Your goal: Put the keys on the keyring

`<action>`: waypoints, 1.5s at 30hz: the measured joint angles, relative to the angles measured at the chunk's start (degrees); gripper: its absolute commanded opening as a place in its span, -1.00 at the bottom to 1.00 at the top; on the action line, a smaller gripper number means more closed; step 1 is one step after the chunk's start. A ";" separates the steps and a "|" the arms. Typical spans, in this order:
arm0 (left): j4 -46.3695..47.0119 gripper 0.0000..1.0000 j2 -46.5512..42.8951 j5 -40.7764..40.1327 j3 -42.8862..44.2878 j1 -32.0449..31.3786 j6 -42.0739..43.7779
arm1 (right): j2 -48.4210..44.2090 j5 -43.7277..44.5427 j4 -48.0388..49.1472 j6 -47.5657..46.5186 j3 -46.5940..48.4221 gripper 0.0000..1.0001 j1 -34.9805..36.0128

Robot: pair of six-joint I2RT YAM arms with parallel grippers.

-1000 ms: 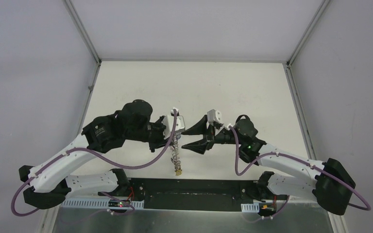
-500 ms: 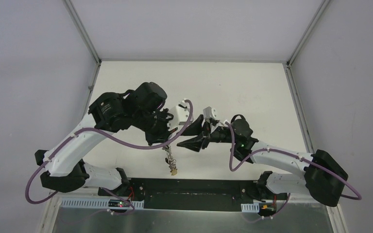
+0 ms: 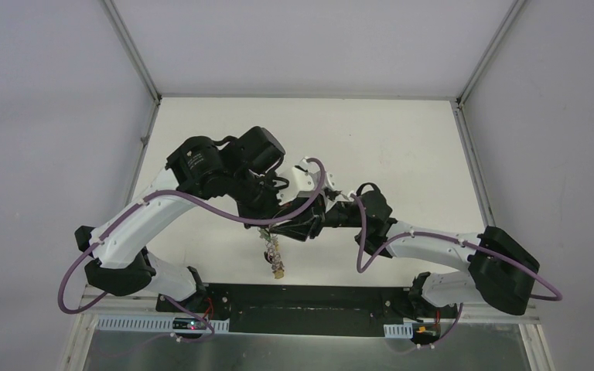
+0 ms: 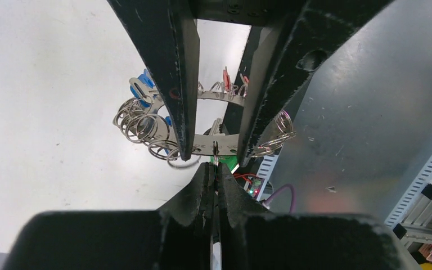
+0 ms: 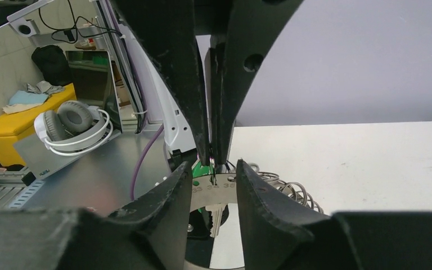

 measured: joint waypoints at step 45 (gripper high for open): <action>52.54 -0.21 -49.90 -1.44 -54.86 0.00 -7.96 | -1.86 -0.42 -3.15 -1.75 -1.64 -1.00 0.74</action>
